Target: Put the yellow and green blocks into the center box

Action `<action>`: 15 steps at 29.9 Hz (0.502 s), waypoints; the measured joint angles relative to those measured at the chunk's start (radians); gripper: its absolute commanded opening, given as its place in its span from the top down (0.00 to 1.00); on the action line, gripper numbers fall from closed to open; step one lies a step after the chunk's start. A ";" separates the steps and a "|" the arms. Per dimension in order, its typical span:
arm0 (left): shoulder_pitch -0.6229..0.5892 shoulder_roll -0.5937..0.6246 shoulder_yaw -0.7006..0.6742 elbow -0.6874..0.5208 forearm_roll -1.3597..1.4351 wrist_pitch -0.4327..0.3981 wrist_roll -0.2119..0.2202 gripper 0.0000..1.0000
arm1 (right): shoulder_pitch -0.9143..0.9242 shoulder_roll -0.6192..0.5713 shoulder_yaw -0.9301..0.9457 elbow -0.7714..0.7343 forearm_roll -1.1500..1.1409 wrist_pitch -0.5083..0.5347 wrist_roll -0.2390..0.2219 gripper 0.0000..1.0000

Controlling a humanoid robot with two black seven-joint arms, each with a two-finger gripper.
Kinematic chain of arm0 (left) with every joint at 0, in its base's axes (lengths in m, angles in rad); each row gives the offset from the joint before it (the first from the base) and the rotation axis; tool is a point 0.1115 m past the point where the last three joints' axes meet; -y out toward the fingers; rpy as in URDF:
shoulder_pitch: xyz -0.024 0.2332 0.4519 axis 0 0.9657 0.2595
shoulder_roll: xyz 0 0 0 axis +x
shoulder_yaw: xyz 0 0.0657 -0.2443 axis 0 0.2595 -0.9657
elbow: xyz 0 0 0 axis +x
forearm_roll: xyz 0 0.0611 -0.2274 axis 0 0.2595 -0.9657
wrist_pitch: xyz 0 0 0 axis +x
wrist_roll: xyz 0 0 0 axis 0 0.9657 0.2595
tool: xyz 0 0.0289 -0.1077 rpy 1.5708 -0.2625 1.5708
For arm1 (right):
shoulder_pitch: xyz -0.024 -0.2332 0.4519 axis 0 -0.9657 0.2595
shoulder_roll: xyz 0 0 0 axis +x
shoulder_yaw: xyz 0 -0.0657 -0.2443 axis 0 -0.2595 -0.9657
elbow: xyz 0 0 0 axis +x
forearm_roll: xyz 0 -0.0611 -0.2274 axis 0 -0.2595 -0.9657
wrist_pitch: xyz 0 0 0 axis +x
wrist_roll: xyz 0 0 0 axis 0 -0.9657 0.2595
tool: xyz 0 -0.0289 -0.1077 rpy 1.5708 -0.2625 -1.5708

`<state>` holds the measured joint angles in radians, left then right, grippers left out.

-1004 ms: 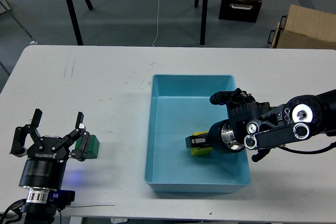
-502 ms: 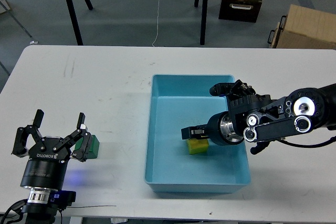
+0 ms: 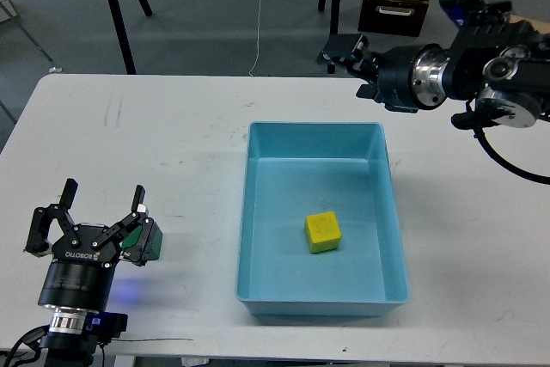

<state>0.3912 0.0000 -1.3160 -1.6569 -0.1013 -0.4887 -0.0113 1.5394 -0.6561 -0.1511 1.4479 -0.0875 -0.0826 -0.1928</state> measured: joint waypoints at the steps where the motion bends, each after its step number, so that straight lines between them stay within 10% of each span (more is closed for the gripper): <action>1: 0.000 0.000 0.000 0.000 0.000 0.000 0.000 0.00 | -0.018 -0.010 0.035 -0.019 0.030 0.000 0.015 0.04; 8: 0.000 0.000 0.009 0.006 0.000 0.000 0.000 0.00 | -0.334 -0.031 0.477 -0.143 0.149 0.003 0.201 0.04; 15: 0.000 0.000 0.009 0.007 0.000 0.000 -0.001 0.00 | -0.701 -0.019 0.967 -0.164 0.292 0.071 0.213 0.03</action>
<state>0.3911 0.0000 -1.3069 -1.6501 -0.1012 -0.4887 -0.0124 0.8381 -0.6756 0.8155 1.2837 0.2048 -0.0118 0.0200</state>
